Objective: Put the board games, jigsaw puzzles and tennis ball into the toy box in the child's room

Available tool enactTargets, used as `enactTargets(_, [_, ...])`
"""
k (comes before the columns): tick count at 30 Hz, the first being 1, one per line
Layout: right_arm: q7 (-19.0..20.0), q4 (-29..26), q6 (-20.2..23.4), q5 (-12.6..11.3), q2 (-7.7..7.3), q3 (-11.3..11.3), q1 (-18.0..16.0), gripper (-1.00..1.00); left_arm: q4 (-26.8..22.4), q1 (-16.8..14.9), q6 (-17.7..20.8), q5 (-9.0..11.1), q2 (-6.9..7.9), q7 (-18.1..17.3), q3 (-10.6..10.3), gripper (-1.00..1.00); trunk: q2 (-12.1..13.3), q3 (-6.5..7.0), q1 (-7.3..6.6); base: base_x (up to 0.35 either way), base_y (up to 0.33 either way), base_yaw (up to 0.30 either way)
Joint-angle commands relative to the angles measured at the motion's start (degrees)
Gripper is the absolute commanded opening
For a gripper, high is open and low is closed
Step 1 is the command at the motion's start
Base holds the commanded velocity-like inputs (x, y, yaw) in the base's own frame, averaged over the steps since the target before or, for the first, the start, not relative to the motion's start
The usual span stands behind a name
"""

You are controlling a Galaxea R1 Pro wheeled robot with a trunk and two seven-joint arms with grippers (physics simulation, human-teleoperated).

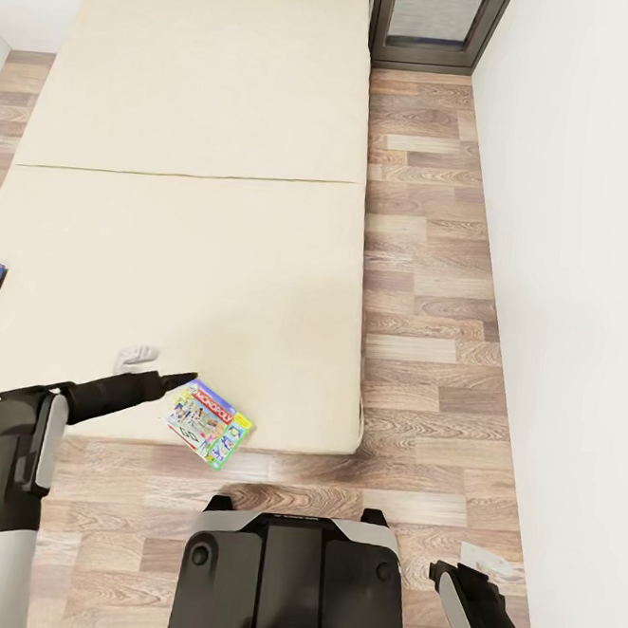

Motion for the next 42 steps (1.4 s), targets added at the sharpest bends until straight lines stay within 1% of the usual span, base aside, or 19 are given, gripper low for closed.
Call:
enactTargets(1, [-0.4,-0.1,0.1,-0.6,-0.02,0.1,0.0,1.0,0.0,0.3,0.5,0.1,0.57,-1.8,0.8,1.0,-0.1,-0.06,0.04,0.0,0.0,0.0])
enactTargets(4, [-0.4,-0.1,0.0,-0.6,-0.05,0.1,0.0,1.0,0.0,1.2,0.6,0.1,1.84,-5.8,3.2,1.0,-0.1,-0.06,0.04,0.0,0.0,0.0])
enactTargets(8, [-0.4,-0.2,-0.5,-0.6,-0.09,0.1,0.0,1.0,0.0,2.2,0.7,0.1,2.74,-10.2,7.0,1.0,-0.1,-0.06,0.04,-0.006,0.002,0.0])
enactTargets(9, [-0.4,-0.2,-0.7,-0.6,-0.09,0.2,0.0,1.0,0.0,2.8,0.7,0.0,2.99,-12.2,8.6,1.0,-0.1,-0.06,0.04,-0.051,0.058,0.0])
enactTargets(12, [-0.4,-0.2,-0.9,-0.6,-0.1,0.2,0.0,1.0,0.1,3.8,0.7,0.0,3.35,-14.8,10.3,1.0,-0.1,-0.06,0.04,-0.081,0.12,0.0])
enactTargets(15, [-0.4,-0.2,-1.1,-0.6,-0.11,0.2,0.0,1.0,0.1,5.1,0.7,-0.2,4.07,-17.4,11.5,1.0,-0.1,-0.06,0.04,-0.089,0.145,0.0])
enactTargets(18, [-0.4,-0.3,-1.1,-0.6,-0.11,0.2,0.0,1.0,0.1,6.1,0.6,-0.3,4.62,-18.6,11.9,1.0,-0.1,-0.06,0.04,-0.044,0.073,0.0])
enactTargets(19, [-0.3,-0.3,-1.1,-0.6,-0.11,0.2,0.0,1.0,0.1,7.8,0.6,-0.3,5.33,-19.8,12.2,1.0,-0.1,-0.06,0.04,-0.011,0.019,0.0])
enactTargets(29, [-0.3,-0.3,-1.1,-0.6,-0.11,0.1,0.0,1.0,0.1,10.8,0.6,0.0,6.54,-20.3,12.5,1.0,-0.1,-0.06,0.04,-0.018,0.019,0.0])
enactTargets(31, [-0.3,-0.3,-1.1,-0.6,-0.11,0.1,0.0,1.0,0.1,11.1,0.6,0.0,6.73,-20.3,12.6,1.0,-0.1,-0.06,0.04,-0.109,0.135,0.0])
enactTargets(35, [-0.3,-0.3,-1.1,-0.6,-0.1,0.1,0.0,1.0,0.4,11.5,0.5,-0.1,7.08,-20.3,13.7,1.0,-0.1,-0.06,0.04,-0.081,0.121,0.0])
enactTargets(40, [-0.3,-0.3,-1.1,-0.6,-0.17,0.1,0.0,1.0,0.5,11.6,0.5,0.0,7.21,-20.4,14.9,1.0,-0.1,-0.06,0.04,-0.021,0.033,0.0])
enactTargets(42, [-0.3,-0.3,-1.1,-0.6,-0.21,0.1,0.0,1.0,0.5,11.6,0.5,0.0,7.24,-20.4,15.1,1.0,-0.1,-0.06,0.04,-0.022,0.052,0.0])
